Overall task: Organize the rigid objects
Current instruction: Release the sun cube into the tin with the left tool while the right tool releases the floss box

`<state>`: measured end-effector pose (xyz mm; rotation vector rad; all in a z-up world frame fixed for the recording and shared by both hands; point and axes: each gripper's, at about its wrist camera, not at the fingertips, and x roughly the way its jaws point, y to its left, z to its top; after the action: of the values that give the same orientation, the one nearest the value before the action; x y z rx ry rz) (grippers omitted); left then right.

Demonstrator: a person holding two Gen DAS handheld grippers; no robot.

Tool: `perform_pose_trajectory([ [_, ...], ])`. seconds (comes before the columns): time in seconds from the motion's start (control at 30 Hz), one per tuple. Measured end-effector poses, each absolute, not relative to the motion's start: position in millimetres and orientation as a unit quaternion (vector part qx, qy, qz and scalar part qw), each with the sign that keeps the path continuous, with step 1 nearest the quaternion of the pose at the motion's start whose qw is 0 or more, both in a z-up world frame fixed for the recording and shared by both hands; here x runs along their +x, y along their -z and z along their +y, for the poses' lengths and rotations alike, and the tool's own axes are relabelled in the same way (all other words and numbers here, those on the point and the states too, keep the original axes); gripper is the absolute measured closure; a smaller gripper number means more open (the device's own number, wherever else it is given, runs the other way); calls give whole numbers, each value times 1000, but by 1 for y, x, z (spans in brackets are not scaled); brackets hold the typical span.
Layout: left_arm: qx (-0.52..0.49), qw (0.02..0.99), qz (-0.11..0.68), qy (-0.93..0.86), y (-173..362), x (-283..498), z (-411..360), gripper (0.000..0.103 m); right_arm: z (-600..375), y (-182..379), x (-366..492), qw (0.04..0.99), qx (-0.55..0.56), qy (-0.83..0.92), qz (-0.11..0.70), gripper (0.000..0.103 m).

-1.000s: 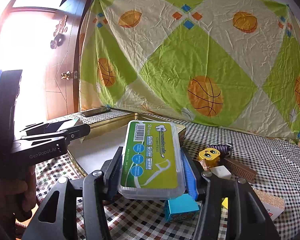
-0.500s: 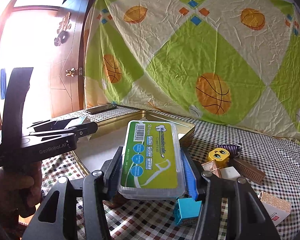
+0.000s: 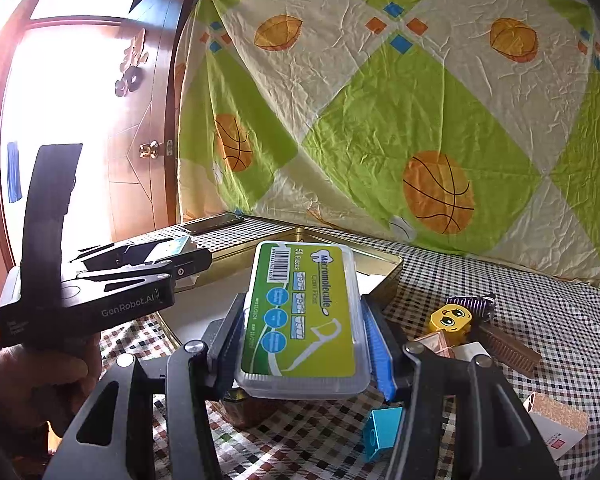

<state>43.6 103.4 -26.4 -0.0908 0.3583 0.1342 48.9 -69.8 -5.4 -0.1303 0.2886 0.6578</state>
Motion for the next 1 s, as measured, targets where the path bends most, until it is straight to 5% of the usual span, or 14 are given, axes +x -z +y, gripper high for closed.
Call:
perform_pose_trajectory([
  [0.37,-27,978,196,-64,11,66,112,53,-47,-17,79,929,-75,-330,147,47],
  [1.0,-1,940,339,-43,18,139,130,53,-3,12,177,894,-68,-316,310,47],
])
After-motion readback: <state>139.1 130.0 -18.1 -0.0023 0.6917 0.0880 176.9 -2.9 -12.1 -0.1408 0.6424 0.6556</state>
